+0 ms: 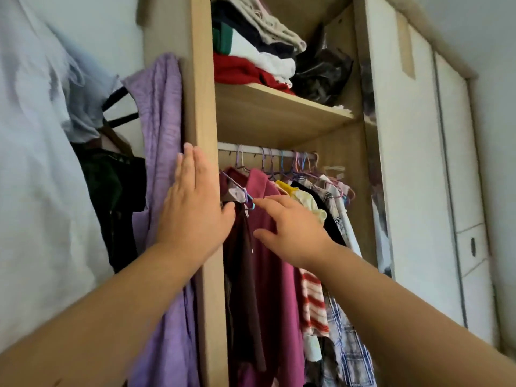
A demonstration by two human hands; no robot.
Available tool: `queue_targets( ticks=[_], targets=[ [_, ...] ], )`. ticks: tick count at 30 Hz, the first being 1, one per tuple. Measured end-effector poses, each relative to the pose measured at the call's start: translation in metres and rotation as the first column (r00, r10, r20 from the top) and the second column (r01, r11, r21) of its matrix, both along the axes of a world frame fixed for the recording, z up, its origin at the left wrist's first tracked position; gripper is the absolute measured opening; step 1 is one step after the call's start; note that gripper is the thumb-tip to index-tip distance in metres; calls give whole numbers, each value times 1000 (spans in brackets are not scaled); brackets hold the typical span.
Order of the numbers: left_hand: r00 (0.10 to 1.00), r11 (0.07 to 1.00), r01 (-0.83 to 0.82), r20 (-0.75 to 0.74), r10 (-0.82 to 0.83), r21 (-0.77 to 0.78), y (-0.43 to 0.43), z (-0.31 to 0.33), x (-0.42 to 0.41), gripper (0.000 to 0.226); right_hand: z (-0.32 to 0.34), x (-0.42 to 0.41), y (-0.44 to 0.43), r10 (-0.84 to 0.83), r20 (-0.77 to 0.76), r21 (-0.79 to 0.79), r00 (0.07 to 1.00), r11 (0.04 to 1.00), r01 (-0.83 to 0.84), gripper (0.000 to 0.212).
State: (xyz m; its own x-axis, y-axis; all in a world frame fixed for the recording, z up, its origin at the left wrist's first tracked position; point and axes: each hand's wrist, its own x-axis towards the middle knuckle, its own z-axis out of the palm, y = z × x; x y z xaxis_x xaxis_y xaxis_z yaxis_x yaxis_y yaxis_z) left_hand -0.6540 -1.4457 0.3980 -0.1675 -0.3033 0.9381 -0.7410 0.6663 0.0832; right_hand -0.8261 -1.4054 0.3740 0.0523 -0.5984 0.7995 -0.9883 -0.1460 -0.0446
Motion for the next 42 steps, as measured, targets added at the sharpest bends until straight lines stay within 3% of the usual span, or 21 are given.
queue_targets(
  ticks=[5,9,13,18,25,35,42],
  targets=[
    [975,996,-77,-204,85,50,-14,36,-24,86,29,-32,-56,55,-16,88,998,995,-54,63],
    [922,989,-148,-362,135,-8,-22,40,-40,81,49,-43,-107,137,-9,95,990,986,-136,35],
    [910,974,-222,-367,192,-41,-27,37,-41,81,67,-44,-154,192,-21,83,981,978,-190,24],
    [881,956,-289,-404,247,-45,-31,37,-43,80,87,-36,-202,136,17,87,991,987,-137,32],
    [886,952,-295,-397,241,-81,-34,38,-41,79,104,-35,-236,26,212,170,977,983,-63,24],
    [875,954,-284,-435,214,-101,-35,37,-41,73,124,-49,-204,93,263,-2,960,995,-96,15],
    [847,940,-341,-442,294,-29,-28,40,-44,75,87,-84,-146,150,192,-57,970,988,-142,23]
  ],
)
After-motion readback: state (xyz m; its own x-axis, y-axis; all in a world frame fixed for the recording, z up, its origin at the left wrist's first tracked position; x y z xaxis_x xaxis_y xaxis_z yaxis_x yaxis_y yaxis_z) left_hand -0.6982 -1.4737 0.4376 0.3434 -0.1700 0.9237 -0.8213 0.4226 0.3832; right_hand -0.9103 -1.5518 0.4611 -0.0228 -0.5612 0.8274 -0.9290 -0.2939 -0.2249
